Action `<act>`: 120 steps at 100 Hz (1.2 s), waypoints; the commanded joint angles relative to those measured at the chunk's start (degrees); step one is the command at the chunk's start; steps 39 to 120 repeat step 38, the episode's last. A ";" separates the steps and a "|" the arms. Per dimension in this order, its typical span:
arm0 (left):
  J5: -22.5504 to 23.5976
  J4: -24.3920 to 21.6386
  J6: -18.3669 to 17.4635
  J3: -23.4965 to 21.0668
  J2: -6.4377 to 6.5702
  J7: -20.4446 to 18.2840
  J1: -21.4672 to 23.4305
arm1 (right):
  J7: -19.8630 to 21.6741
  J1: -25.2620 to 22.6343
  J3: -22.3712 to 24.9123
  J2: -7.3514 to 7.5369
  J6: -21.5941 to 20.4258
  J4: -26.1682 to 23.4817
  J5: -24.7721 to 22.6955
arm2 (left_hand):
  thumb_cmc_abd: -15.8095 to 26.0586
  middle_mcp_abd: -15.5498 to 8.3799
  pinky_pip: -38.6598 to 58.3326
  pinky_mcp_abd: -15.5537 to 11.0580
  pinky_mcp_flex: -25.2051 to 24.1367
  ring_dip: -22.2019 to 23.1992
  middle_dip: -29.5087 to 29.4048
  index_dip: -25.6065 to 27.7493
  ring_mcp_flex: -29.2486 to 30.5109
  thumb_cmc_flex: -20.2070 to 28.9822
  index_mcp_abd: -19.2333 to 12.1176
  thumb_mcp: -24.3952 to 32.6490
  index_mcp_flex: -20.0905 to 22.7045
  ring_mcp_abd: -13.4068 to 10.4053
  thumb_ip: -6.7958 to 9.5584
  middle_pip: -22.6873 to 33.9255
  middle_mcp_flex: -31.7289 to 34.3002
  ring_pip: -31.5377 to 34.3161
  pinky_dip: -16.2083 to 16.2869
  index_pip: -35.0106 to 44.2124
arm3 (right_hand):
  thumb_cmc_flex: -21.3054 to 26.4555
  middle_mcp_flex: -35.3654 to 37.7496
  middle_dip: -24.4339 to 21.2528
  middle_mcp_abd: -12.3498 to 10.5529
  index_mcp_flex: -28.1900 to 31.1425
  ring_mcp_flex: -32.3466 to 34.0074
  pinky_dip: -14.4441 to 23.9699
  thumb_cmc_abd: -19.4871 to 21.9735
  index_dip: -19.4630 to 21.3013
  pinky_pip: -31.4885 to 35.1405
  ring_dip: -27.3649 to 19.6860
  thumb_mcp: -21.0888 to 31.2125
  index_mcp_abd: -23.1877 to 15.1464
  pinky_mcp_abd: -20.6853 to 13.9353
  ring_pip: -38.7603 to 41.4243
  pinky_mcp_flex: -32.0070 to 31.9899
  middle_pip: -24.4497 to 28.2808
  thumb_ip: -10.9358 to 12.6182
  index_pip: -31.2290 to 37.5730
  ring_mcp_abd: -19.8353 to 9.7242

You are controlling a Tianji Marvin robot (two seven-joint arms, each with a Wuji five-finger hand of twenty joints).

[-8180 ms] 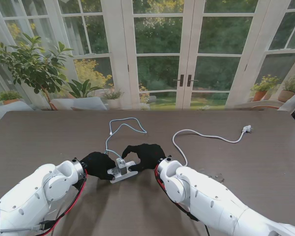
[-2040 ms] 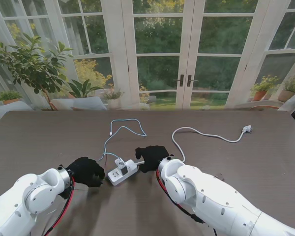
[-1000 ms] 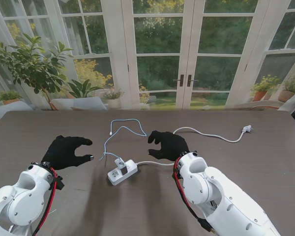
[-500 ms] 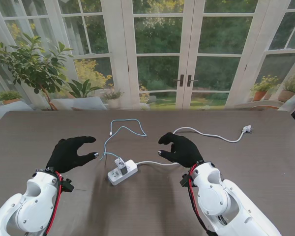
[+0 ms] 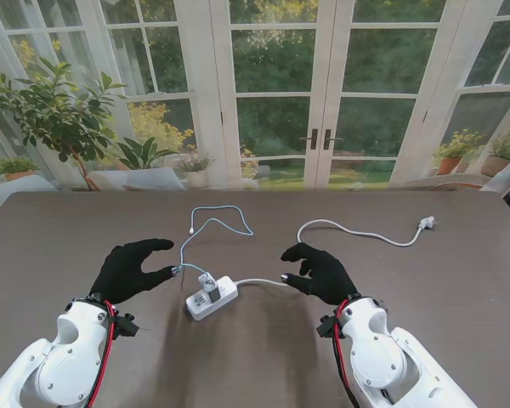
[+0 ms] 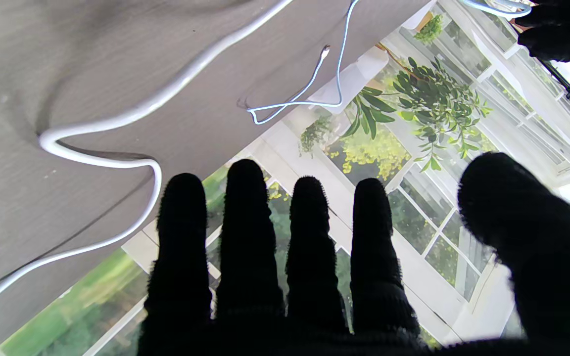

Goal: Set up the charging station

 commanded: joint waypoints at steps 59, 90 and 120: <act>-0.56 -0.28 0.02 0.14 -0.40 -1.46 0.51 | 0.38 -0.82 0.47 0.03 -0.62 -0.60 -0.16 | 1.08 0.10 -1.43 -1.79 -1.04 -0.40 -0.46 -0.43 -0.56 0.12 0.19 -2.02 -0.81 0.78 2.28 -0.33 -0.81 -0.21 -0.33 -0.77 | -1.39 -1.94 -0.85 -1.98 -1.91 -1.60 0.26 -2.70 0.09 -3.24 -59.17 -0.56 -2.29 0.28 -0.70 -1.19 -0.48 -1.58 -17.58 -0.96; -0.56 -0.28 0.02 0.14 -0.40 -1.46 0.51 | 0.38 -0.82 0.47 0.03 -0.62 -0.60 -0.16 | 1.08 0.10 -1.43 -1.79 -1.04 -0.40 -0.46 -0.43 -0.56 0.12 0.19 -2.02 -0.81 0.78 2.28 -0.33 -0.81 -0.21 -0.33 -0.77 | -1.39 -1.94 -0.85 -1.98 -1.91 -1.60 0.26 -2.70 0.09 -3.24 -59.17 -0.56 -2.29 0.28 -0.70 -1.19 -0.48 -1.58 -17.58 -0.96; -0.56 -0.28 0.02 0.14 -0.40 -1.46 0.51 | 0.38 -0.82 0.47 0.03 -0.62 -0.60 -0.16 | 1.08 0.10 -1.43 -1.79 -1.04 -0.40 -0.46 -0.43 -0.56 0.12 0.19 -2.02 -0.81 0.78 2.28 -0.33 -0.81 -0.21 -0.33 -0.77 | -1.39 -1.94 -0.85 -1.98 -1.91 -1.60 0.26 -2.70 0.09 -3.24 -59.17 -0.56 -2.29 0.28 -0.70 -1.19 -0.48 -1.58 -17.58 -0.96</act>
